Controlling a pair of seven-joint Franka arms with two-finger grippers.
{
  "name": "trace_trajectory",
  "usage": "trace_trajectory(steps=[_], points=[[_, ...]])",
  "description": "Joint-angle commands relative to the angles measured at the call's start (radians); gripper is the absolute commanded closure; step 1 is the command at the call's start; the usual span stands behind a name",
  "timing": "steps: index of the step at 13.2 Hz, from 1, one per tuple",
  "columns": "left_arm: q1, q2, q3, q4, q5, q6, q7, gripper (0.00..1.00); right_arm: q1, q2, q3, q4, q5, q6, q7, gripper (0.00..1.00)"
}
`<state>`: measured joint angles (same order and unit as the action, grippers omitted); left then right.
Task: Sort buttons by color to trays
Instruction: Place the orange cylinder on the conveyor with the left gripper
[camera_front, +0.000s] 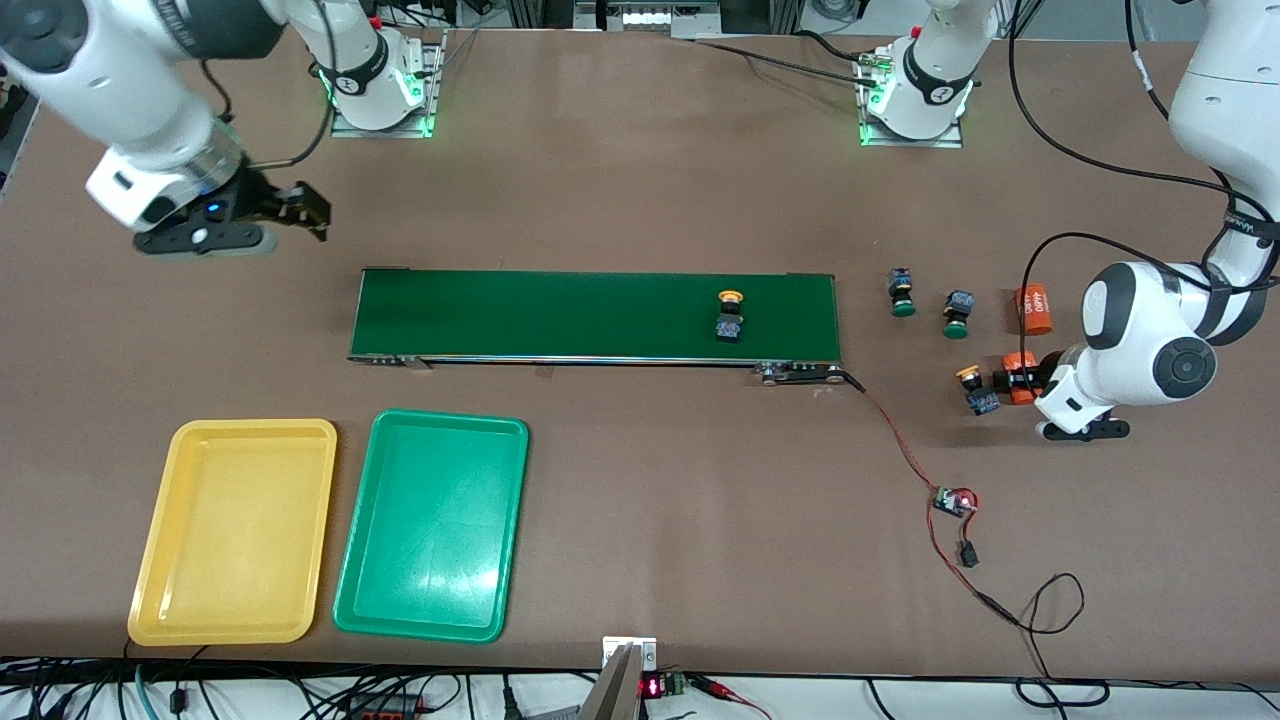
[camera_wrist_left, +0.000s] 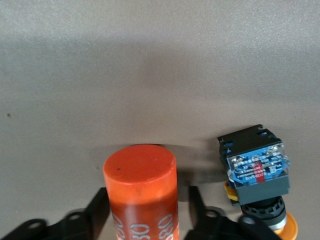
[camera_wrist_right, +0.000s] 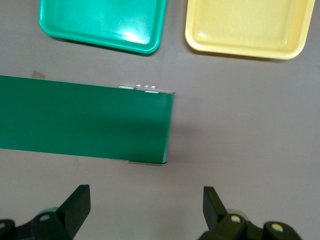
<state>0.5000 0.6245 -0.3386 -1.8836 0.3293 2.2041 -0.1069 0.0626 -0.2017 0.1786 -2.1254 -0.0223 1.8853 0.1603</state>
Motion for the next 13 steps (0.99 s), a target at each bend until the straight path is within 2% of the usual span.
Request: trace_trajectory(steps=[1,3,4,8,13], points=[[0.017,-0.048,-0.013,-0.012,0.025,-0.017,0.015,0.7,-0.018,-0.027,0.117,-0.05,0.012,0.066,0.126,0.0],[0.014,-0.093,-0.02,0.01,0.027,-0.075,0.045,0.78,-0.015,0.0,0.163,-0.056,0.034,0.1,0.16,0.0],[0.005,-0.095,-0.028,0.046,0.027,-0.104,0.112,0.81,-0.015,0.016,0.179,-0.056,0.08,0.113,0.175,0.0],[0.0,-0.097,-0.077,0.136,0.025,-0.179,0.528,0.84,0.011,0.08,0.211,-0.054,0.104,0.192,0.283,0.0],[0.006,-0.104,-0.273,0.133,0.024,-0.199,0.734,0.87,0.077,0.191,0.229,-0.027,0.104,0.262,0.384,0.0]])
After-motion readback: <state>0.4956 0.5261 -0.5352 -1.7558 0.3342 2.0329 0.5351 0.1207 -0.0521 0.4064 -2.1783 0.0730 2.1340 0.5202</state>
